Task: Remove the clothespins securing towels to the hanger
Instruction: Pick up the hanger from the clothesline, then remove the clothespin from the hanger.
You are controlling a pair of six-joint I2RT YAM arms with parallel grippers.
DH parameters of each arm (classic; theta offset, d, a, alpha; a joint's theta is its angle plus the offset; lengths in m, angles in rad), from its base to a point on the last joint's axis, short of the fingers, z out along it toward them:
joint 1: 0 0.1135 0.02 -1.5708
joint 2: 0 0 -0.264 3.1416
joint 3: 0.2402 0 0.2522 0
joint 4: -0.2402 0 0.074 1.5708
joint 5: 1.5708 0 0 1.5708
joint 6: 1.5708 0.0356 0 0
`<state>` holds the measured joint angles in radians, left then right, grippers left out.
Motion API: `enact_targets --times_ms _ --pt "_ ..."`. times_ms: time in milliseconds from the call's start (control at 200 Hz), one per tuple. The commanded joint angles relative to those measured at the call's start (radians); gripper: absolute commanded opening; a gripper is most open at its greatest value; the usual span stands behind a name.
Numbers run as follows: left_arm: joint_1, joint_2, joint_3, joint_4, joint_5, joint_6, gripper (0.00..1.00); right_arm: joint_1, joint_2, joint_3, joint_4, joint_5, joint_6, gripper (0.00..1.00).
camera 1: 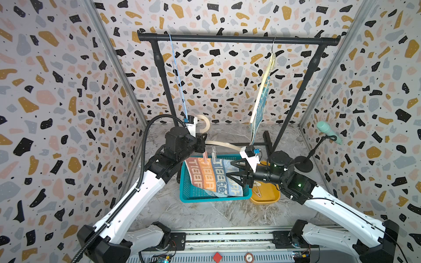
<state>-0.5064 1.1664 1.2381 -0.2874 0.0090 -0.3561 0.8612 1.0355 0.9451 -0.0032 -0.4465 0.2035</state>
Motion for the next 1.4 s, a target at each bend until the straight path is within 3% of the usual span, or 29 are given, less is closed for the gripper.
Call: enact_targets --times_ms 0,871,1392 --pt "-0.004 -0.023 0.039 0.026 -0.009 -0.009 0.0 0.017 0.011 0.011 0.05 0.059 -0.015 0.66" --pt "-0.015 -0.046 0.049 -0.016 -0.014 -0.058 0.0 0.102 0.202 0.183 -0.011 0.313 -0.026 0.68" --pt "-0.049 -0.017 0.074 -0.028 -0.008 -0.066 0.0 0.111 0.288 0.251 -0.062 0.377 -0.032 0.68"
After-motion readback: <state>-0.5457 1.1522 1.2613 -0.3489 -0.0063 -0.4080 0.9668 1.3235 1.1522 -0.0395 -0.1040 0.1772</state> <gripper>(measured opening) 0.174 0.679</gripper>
